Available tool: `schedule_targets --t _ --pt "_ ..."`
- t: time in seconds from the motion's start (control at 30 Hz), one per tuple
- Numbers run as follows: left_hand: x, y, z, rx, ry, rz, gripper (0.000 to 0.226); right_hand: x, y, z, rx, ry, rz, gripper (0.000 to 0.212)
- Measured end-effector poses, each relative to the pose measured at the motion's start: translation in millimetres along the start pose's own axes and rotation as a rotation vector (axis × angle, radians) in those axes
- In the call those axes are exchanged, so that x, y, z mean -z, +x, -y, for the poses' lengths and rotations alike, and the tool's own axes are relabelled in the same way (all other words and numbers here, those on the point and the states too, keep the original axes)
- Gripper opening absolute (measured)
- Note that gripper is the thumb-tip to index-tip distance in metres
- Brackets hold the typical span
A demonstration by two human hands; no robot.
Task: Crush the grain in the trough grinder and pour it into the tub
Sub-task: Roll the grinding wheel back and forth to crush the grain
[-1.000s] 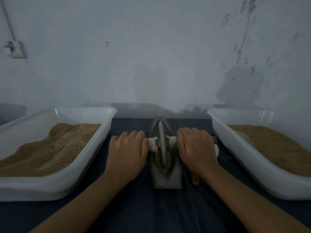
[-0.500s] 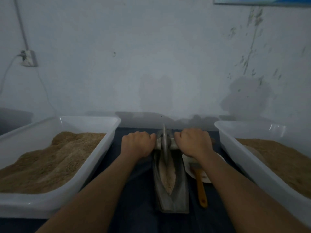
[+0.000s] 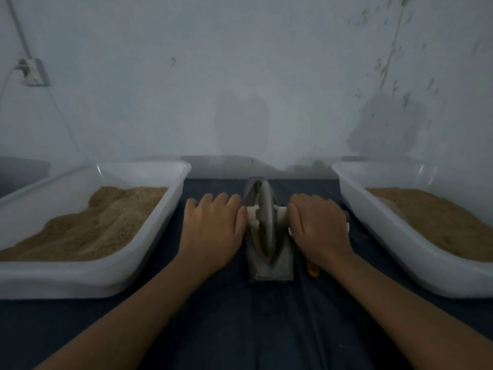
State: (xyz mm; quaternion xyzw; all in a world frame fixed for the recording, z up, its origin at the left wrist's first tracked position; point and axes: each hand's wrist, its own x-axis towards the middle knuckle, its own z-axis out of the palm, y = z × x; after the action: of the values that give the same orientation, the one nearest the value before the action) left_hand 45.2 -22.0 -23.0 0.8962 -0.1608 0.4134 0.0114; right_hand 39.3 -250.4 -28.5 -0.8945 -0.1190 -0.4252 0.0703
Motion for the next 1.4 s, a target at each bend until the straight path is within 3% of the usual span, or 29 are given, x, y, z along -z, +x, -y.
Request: schedule_targets --t 0.1,0.2,0.43,0.53,0.73,0.93,1.07,1.17,1.4 --pt "9.0 -16.2 6.0 -0.048 -0.044 -0.027 0.027 8.3 -10.4 0.1 0.085 -0.026 -0.043 0.026" --pt "1.3 -7.9 4.1 -0.032 -0.045 -0.027 0.028 1.8 -2.9 1.4 0.043 -0.03 -0.035 0.029" --pt "-56.3 71.7 14.9 0.038 0.069 0.33 0.029 -43.9 70.9 -15.3 -0.147 -0.166 0.336 0.057" --pt "-70.7 85.4 21.9 0.051 0.054 0.362 0.027 -52.2 94.7 -17.8 -0.165 -0.158 0.395 0.055" --pt "-53.2 52.9 17.6 -0.043 0.124 0.232 0.022 -37.1 68.4 -8.4 -0.083 -0.231 0.322 0.049" --pt "-6.9 -5.8 4.5 0.02 -0.02 -0.028 0.031 6.0 5.8 4.2 0.061 -0.08 0.037 0.033" --pt "-2.5 -30.9 7.7 0.042 -0.079 -0.046 0.023 16.3 -2.2 10.5 0.146 -0.102 -0.05 0.028" --pt "-10.3 -15.9 7.3 0.035 -0.09 -0.041 0.028 3.6 8.8 9.6 0.092 -0.063 -0.052 0.031" --pt "-48.4 72.2 5.2 0.061 0.07 0.242 0.053 -46.9 58.6 -22.8 -0.194 -0.171 0.346 0.044"
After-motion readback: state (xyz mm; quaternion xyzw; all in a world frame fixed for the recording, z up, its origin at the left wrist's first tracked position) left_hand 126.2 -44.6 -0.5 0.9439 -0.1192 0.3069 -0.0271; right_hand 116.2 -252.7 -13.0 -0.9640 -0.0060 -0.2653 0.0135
